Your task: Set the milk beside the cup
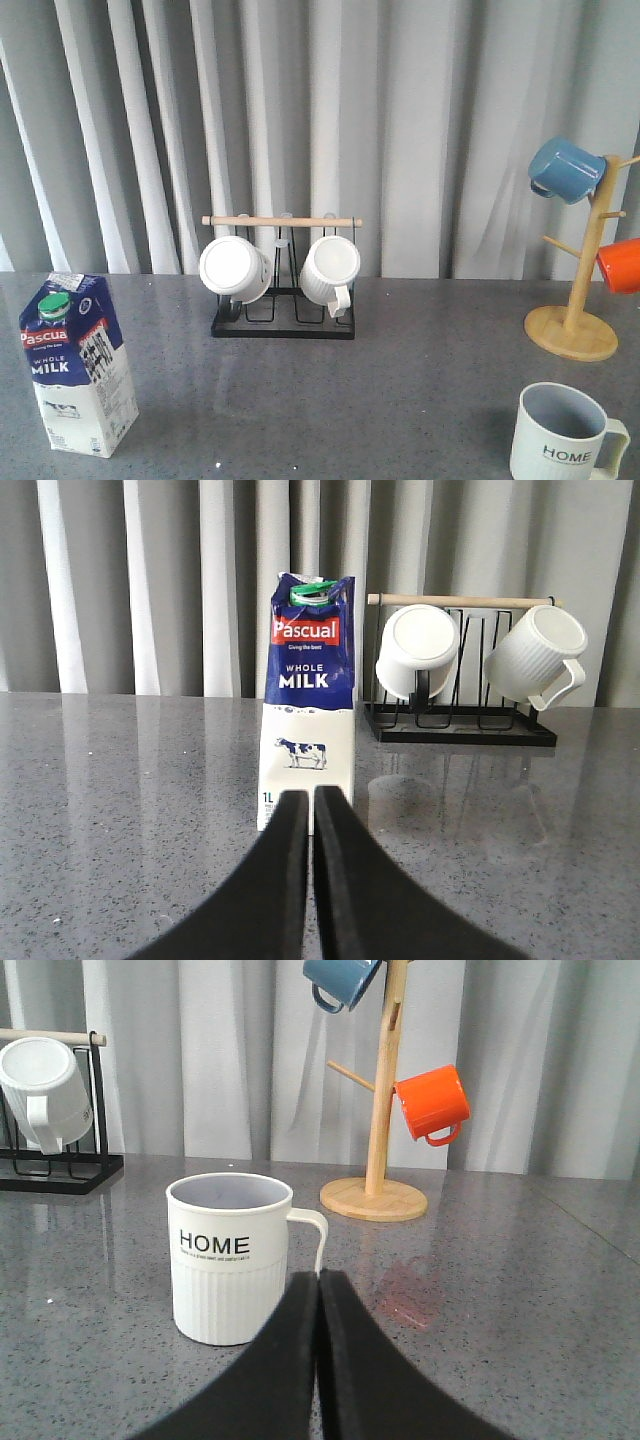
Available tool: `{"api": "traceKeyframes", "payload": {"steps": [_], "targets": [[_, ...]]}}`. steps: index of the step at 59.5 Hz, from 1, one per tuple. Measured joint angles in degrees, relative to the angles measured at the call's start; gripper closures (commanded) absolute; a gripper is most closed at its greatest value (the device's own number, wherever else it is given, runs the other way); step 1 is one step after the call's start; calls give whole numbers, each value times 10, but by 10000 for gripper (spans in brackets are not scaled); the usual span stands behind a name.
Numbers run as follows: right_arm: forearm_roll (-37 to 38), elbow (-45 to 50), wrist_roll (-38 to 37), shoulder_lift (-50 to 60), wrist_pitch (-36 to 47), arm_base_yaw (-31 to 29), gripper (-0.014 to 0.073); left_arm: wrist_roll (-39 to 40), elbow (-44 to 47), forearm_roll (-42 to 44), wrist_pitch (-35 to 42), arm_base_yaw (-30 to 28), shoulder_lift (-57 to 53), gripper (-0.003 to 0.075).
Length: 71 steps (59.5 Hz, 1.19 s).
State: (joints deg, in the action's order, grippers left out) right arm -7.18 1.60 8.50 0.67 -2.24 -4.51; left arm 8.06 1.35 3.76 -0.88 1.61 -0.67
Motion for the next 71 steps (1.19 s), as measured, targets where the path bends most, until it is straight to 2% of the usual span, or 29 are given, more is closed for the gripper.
{"api": "traceKeyframes", "payload": {"steps": [59,71], "targets": [[-5,0,0,0,0,0,598,0,0,0,0,0,0,726],[-55,0,0,0,0,0,598,0,0,0,0,0,0,726]]}}
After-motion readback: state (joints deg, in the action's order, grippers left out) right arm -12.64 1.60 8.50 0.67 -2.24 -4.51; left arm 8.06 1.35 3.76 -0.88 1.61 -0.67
